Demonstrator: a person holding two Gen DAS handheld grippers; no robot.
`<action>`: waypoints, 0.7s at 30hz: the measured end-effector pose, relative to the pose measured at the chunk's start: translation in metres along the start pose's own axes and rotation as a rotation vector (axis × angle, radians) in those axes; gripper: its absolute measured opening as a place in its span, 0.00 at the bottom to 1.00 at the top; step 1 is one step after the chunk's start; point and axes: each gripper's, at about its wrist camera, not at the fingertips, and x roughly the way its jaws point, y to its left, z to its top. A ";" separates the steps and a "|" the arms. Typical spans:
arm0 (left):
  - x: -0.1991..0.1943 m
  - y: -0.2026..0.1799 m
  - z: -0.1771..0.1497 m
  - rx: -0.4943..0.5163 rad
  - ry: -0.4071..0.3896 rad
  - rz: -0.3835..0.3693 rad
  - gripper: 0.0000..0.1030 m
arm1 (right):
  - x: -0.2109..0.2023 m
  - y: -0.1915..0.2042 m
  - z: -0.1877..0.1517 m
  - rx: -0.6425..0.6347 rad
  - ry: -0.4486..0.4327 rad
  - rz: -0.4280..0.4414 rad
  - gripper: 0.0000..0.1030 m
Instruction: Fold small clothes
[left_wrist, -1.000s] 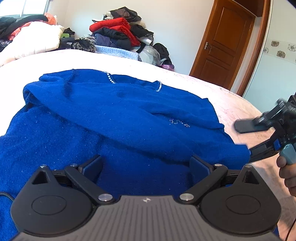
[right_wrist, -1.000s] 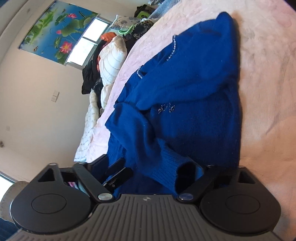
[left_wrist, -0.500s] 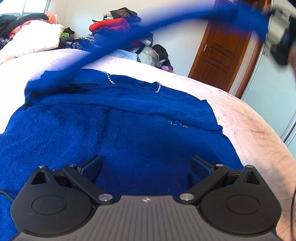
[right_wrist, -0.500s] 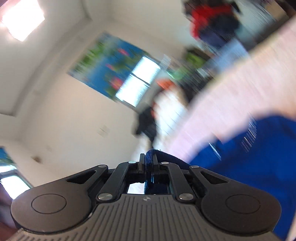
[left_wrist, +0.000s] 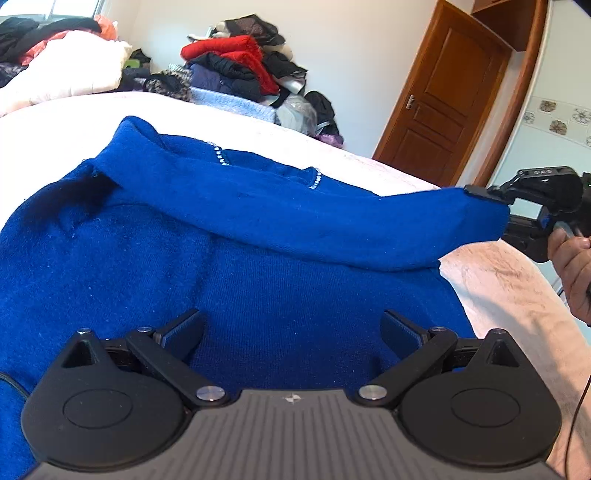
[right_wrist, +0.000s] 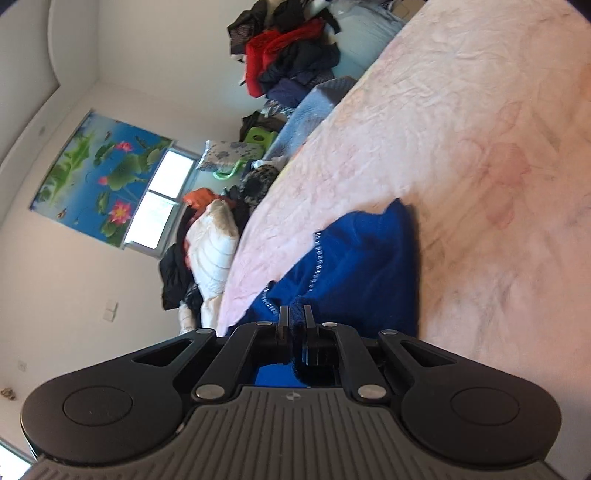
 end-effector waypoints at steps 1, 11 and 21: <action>-0.003 0.001 0.007 -0.019 0.001 -0.011 1.00 | -0.003 0.007 0.002 -0.015 0.006 0.013 0.10; 0.015 0.074 0.125 -0.298 -0.232 0.080 1.00 | -0.023 0.000 -0.007 0.018 0.010 0.078 0.10; 0.061 0.114 0.077 -0.266 -0.163 0.293 1.00 | 0.025 0.066 -0.006 -0.563 -0.021 -0.412 0.51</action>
